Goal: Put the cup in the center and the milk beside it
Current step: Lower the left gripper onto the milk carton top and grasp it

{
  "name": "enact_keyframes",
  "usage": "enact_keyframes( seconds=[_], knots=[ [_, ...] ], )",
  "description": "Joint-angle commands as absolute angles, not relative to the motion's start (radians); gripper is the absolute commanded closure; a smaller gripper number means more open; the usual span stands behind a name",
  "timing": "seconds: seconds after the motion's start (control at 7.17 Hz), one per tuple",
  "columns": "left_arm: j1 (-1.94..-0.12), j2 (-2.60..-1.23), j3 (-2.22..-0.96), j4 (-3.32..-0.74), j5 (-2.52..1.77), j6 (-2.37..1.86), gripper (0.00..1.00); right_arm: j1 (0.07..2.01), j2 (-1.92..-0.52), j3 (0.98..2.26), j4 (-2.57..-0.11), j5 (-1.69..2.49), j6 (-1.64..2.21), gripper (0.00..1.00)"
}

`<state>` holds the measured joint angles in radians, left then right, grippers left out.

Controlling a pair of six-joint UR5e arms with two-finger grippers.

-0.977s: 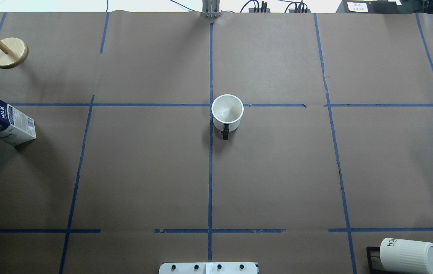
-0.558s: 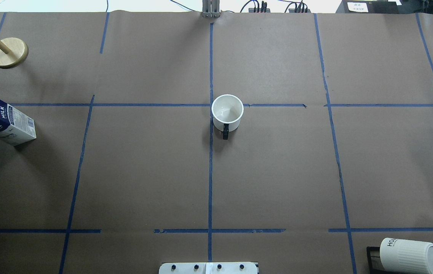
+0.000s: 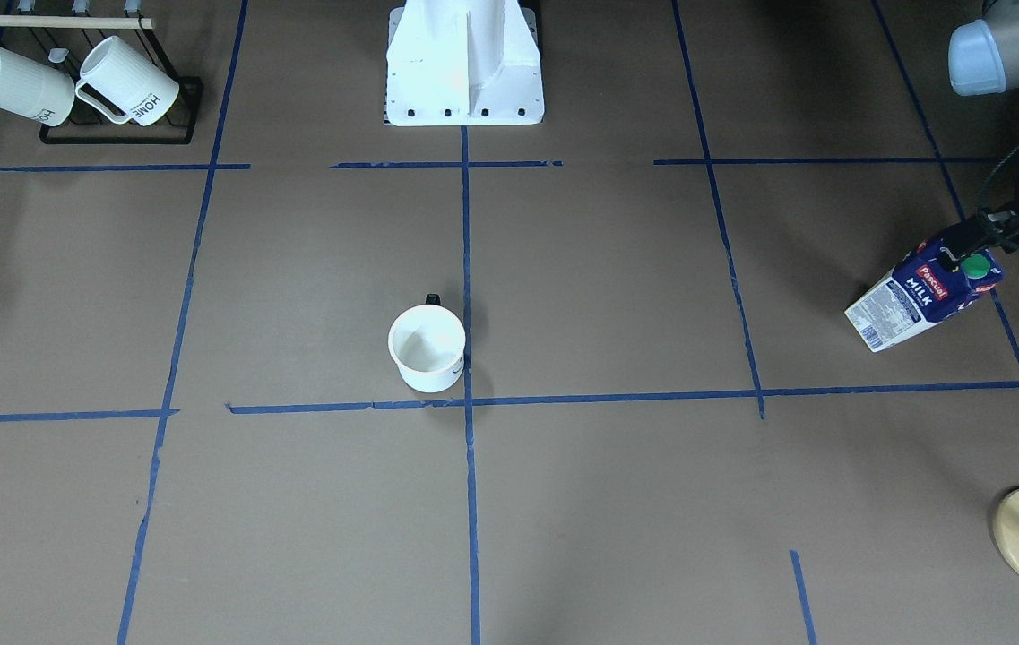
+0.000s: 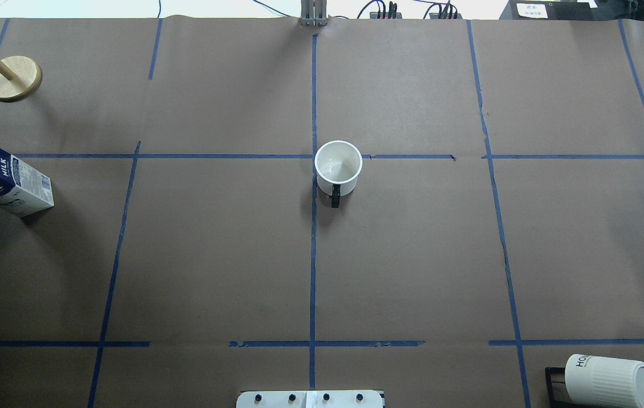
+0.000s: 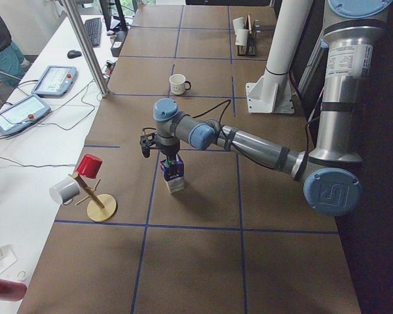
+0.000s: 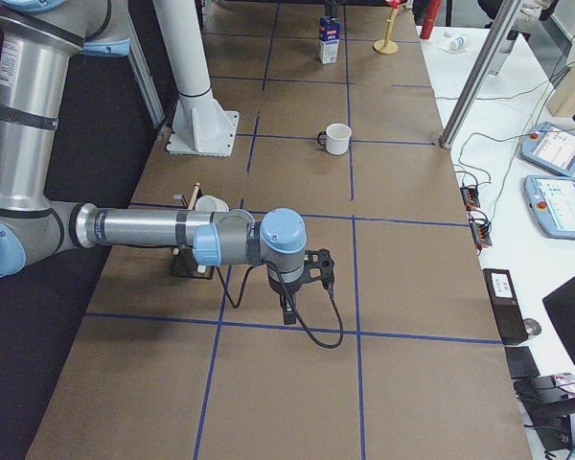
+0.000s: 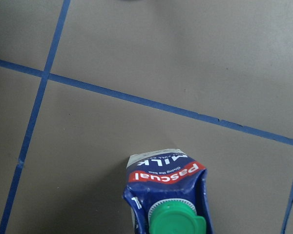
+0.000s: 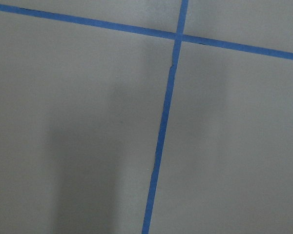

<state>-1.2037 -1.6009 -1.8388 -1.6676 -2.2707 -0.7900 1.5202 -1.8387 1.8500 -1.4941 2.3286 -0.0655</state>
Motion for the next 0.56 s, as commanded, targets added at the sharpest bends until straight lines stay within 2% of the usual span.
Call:
enact_keyframes(
  seconds=[0.0, 0.14, 0.28, 0.42],
  knots=[
    [-1.183, -1.601, -1.816, -1.701, -2.261, -0.79, 0.09, 1.52, -1.839, 1.847, -1.494, 2.329, -0.067, 0.01],
    [-1.18, -1.603, -1.796, -1.721, -2.261, -0.788, 0.37, 1.52, -1.839, 1.845, -1.494, 2.329, -0.069, 0.01],
    [-1.175, -1.605, -1.793, -1.727, -2.261, -0.79, 0.57, 1.52, -1.839, 1.845, -1.494, 2.329, -0.071, 0.01],
    [-1.175, -1.623, -1.795, -1.726, -2.261, -0.792, 0.61, 1.52, -1.839, 1.845, -1.494, 2.329, -0.071, 0.01]
  ],
)
